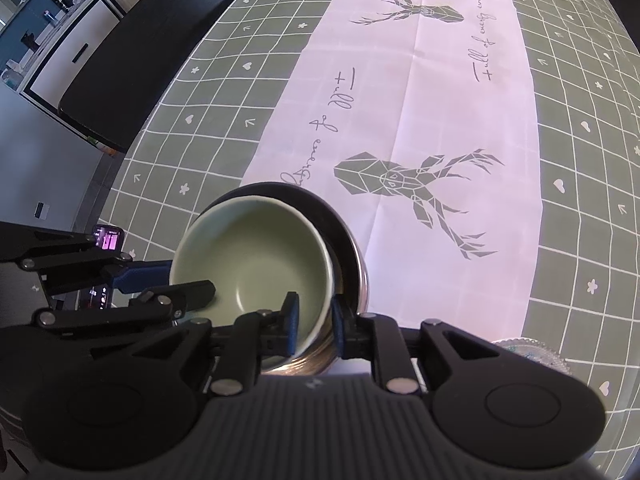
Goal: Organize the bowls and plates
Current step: 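Lower the pale green bowl into the orange bowl and open both grippers, then close both grippers on the rim of the nested bowl stack, then carry the nested bowls with both grippers onto the floral glass plates, then open both grippers to release the bowls and pull back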
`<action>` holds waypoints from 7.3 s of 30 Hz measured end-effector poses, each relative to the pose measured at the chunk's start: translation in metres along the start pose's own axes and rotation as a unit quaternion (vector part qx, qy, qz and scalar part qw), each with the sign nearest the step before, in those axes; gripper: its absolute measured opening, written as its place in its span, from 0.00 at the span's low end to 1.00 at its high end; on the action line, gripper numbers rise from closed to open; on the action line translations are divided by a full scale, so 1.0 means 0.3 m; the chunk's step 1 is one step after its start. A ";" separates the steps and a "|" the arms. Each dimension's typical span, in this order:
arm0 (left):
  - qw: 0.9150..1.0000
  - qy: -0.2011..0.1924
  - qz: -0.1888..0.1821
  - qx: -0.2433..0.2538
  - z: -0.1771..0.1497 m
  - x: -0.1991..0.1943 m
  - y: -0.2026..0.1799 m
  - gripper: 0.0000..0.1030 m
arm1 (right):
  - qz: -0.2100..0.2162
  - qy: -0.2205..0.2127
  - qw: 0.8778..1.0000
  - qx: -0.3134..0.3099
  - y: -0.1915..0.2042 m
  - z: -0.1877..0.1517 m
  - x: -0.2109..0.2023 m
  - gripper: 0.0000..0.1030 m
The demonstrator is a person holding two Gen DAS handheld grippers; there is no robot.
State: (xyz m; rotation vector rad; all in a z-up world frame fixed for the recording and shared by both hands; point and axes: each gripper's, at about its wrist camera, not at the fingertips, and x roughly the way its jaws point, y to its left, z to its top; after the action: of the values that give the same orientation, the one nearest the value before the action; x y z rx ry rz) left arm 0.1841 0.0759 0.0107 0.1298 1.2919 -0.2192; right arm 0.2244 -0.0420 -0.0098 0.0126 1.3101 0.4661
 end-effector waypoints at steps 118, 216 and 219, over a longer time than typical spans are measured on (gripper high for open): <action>0.982 -0.013 -0.112 -0.150 -0.081 0.176 0.159 0.42 | 0.107 -0.015 0.971 0.215 -0.188 -0.133 0.157 0.44; 0.991 -0.013 -0.128 -0.042 -0.046 0.145 -0.511 0.42 | 0.059 -0.062 0.961 0.263 -0.668 -0.506 -0.177 0.43; 0.991 -0.014 -0.131 -0.040 -0.049 0.145 -0.508 0.42 | 0.057 -0.061 0.963 0.256 -0.664 -0.505 -0.180 0.43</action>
State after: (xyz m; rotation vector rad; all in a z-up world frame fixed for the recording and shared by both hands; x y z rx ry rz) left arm 0.1459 -0.0728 -0.0309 -0.1113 1.2856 -0.3913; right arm 0.1381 -0.2790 -0.0545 0.5441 1.2806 0.2080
